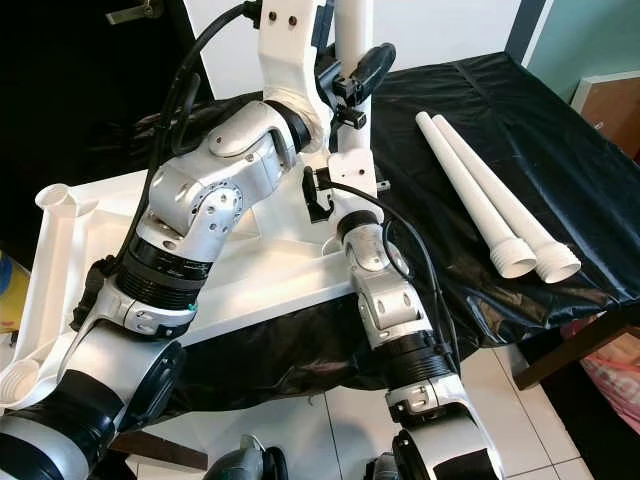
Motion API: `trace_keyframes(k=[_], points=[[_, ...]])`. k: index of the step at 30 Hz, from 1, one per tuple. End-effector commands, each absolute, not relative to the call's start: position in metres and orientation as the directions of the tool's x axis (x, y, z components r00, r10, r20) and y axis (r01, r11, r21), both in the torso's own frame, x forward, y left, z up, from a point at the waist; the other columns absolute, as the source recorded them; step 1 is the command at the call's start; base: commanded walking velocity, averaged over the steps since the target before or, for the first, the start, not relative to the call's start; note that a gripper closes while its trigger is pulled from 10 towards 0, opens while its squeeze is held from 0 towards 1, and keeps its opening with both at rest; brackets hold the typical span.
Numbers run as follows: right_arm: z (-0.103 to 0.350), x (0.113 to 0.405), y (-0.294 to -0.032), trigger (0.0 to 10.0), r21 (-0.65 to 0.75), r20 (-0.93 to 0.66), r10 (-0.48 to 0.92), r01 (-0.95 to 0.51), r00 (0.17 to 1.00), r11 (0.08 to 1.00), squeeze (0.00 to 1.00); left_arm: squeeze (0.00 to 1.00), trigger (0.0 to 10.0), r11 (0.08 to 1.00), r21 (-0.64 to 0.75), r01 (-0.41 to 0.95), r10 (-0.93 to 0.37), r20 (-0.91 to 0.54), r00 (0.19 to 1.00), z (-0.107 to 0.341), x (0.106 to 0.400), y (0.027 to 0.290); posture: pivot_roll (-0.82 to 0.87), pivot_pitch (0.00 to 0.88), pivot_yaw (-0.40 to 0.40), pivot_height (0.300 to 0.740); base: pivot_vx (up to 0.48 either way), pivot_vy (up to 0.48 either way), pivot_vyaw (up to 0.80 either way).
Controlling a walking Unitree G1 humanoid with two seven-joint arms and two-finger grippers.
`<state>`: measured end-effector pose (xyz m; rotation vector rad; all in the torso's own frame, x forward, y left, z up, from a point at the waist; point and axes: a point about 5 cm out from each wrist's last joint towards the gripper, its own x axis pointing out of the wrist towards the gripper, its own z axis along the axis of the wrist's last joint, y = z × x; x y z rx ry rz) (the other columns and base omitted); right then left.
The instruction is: Building children table
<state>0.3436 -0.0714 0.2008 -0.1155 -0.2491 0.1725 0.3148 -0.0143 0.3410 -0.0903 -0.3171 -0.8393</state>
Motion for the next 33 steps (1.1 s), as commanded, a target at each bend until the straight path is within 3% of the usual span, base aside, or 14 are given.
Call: trace_keyframes(k=[1,4,6,7,9,22,23,25,26,32,33], points=[[0.2,0.345,-0.068,10.0,-0.135,0.233,0.186,-0.158,0.954,0.978,0.0,0.0,10.0,0.654,0.065,0.754,-0.725,0.34,0.6,0.351,0.309,-0.018,-0.06,0.054,0.06,0.74,0.0,0.0,0.0],[0.199,0.345,-0.068,10.0,-0.137,0.236,0.181,-0.152,0.955,0.979,0.0,0.0,10.0,0.654,0.065,0.754,-0.724,0.344,0.598,0.352,0.308,-0.019,-0.07,0.061,0.063,0.74,0.0,0.0,0.0],[0.199,0.345,-0.069,8.3,-0.138,0.244,0.179,-0.149,0.953,0.979,0.0,0.0,10.0,0.65,0.065,0.757,-0.726,0.349,0.593,0.353,0.307,-0.02,-0.07,0.064,0.064,0.74,0.0,0.0,0.0],[0.199,0.346,-0.07,0.1,-0.131,0.244,0.175,-0.146,0.954,0.981,0.0,0.0,10.0,0.649,0.067,0.758,-0.726,0.351,0.592,0.353,0.307,-0.021,-0.07,0.067,0.065,0.74,0.0,0.0,0.0],[0.198,0.346,-0.07,0.0,-0.125,0.244,0.172,-0.145,0.954,0.982,0.0,0.0,10.0,0.649,0.068,0.758,-0.726,0.351,0.591,0.353,0.307,-0.021,-0.07,0.069,0.066,0.74,0.0,0.0,0.0],[0.199,0.349,-0.076,0.0,-0.1,0.253,0.128,-0.105,0.959,0.989,0.0,0.0,10.0,0.629,0.104,0.771,-0.749,0.347,0.564,0.352,0.305,-0.025,-0.07,0.073,0.071,0.74,0.0,0.0,0.0],[0.199,0.35,-0.077,4.6,-0.094,0.25,0.119,-0.098,0.961,0.991,0.0,0.48,10.0,0.626,0.101,0.773,-0.75,0.35,0.562,0.351,0.304,-0.025,-0.06,0.074,0.071,0.74,0.0,0.0,0.0],[0.199,0.35,-0.078,4.6,-0.09,0.248,0.114,-0.094,0.962,0.992,0.0,0.48,10.0,0.625,0.099,0.774,-0.75,0.352,0.56,0.351,0.304,-0.025,-0.06,0.074,0.071,0.74,0.0,0.0,0.0],[0.199,0.351,-0.08,10.0,-0.077,0.244,0.098,-0.082,0.965,0.994,0.0,1.0,10.0,0.611,0.087,0.787,-0.754,0.366,0.546,0.351,0.303,-0.024,-0.06,0.076,0.072,0.74,0.0,0.0,0.0],[0.199,0.352,-0.083,10.0,-0.069,0.242,0.084,-0.069,0.967,0.995,0.0,1.0,10.0,0.608,0.101,0.787,-0.758,0.369,0.538,0.35,0.302,-0.024,-0.06,0.078,0.071,0.74,0.0,0.0,0.0],[0.2,0.352,-0.087,10.0,-0.058,0.241,0.069,-0.056,0.968,0.997,0.0,0.0,10.0,0.609,0.113,0.785,-0.759,0.369,0.536,0.35,0.302,-0.024,-0.06,0.08,0.07,0.74,0.0,0.0,0.0]])
